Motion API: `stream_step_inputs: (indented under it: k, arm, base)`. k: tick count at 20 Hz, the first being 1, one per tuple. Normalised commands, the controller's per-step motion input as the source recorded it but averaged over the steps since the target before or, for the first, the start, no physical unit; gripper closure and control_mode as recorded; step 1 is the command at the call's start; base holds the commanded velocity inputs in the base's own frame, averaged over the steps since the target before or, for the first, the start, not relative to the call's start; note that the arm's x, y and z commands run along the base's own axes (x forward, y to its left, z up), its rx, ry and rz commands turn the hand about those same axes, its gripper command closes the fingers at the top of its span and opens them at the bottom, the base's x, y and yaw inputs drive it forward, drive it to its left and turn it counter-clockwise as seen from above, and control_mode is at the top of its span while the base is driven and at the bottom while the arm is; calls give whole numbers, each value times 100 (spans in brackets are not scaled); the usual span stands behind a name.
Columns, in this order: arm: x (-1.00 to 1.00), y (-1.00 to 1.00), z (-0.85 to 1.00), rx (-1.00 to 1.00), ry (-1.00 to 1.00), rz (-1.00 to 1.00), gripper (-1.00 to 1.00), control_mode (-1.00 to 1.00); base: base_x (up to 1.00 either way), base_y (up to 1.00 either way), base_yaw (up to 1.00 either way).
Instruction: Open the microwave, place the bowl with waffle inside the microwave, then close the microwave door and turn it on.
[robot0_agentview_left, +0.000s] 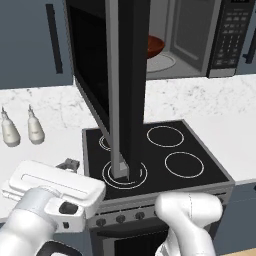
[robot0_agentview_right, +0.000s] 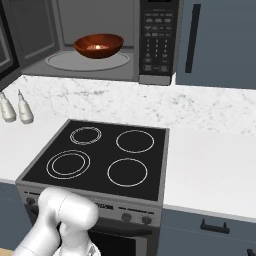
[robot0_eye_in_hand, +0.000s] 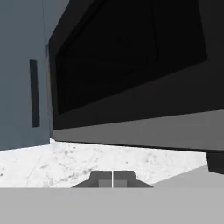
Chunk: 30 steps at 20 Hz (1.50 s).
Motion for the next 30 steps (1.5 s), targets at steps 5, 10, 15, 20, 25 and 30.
stream_step_inputs:
  k: [5,10,15,20,25,30]
  arm:
    - [83,-52,11,-16,-8,-32,100,-100]
    - [30,-100,39,-6,-12,-23,100,-100]
    - [1,-100,51,0,-13,-16,100,-100]
    - [25,-100,57,5,-7,-11,100,-100]
    - [93,-100,64,27,0,0,100,-100]
    - [83,-91,86,32,4,8,100,-100]
  base:
    - [0,0,0]
    - [0,0,0]
    - [0,0,0]
    - [0,0,0]
    - [0,0,0]
    - [0,0,0]
